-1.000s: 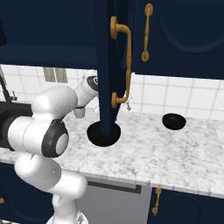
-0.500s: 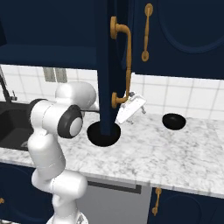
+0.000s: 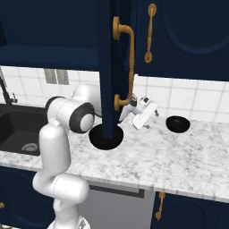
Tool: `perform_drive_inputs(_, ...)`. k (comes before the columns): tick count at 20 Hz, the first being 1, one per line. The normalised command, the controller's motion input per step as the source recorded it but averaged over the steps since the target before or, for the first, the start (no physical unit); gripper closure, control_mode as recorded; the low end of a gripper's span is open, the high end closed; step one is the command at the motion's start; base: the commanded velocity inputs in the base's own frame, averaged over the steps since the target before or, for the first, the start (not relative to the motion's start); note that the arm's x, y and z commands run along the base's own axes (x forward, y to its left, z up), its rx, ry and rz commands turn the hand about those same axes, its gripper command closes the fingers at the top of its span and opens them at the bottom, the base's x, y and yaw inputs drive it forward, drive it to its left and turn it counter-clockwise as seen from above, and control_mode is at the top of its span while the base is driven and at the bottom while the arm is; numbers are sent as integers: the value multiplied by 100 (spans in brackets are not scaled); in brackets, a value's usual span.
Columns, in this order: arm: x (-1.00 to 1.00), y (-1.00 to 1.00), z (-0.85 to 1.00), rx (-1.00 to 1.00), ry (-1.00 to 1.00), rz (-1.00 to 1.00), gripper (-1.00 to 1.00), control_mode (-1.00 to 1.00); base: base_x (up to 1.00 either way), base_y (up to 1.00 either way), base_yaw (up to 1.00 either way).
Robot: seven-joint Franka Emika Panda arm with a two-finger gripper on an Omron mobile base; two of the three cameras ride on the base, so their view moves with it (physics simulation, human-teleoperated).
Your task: Pick up the bowls on the counter and stack them on top of one another in the open cabinet. Place the smaller bowl on top of the larger bowl.
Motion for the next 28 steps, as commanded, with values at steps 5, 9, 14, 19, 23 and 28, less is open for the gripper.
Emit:
perform_drive_inputs(5,16,-56,-18,0,-3,13,-100,-100,0,0,0)
perform_drive_inputs(9,32,-37,-34,0,-2,1,-100,-100,0,0,0)
perform_drive_inputs(14,48,-3,-48,0,-5,0,-100,-100,0,0,0)
perform_drive_inputs(19,52,-6,-29,0,-3,0,-100,-100,0,0,0)
perform_drive_inputs(23,39,-21,-23,0,-3,0,-100,-100,0,0,0)
perform_drive_inputs(28,29,-29,-13,0,-5,0,-100,-100,0,0,0)
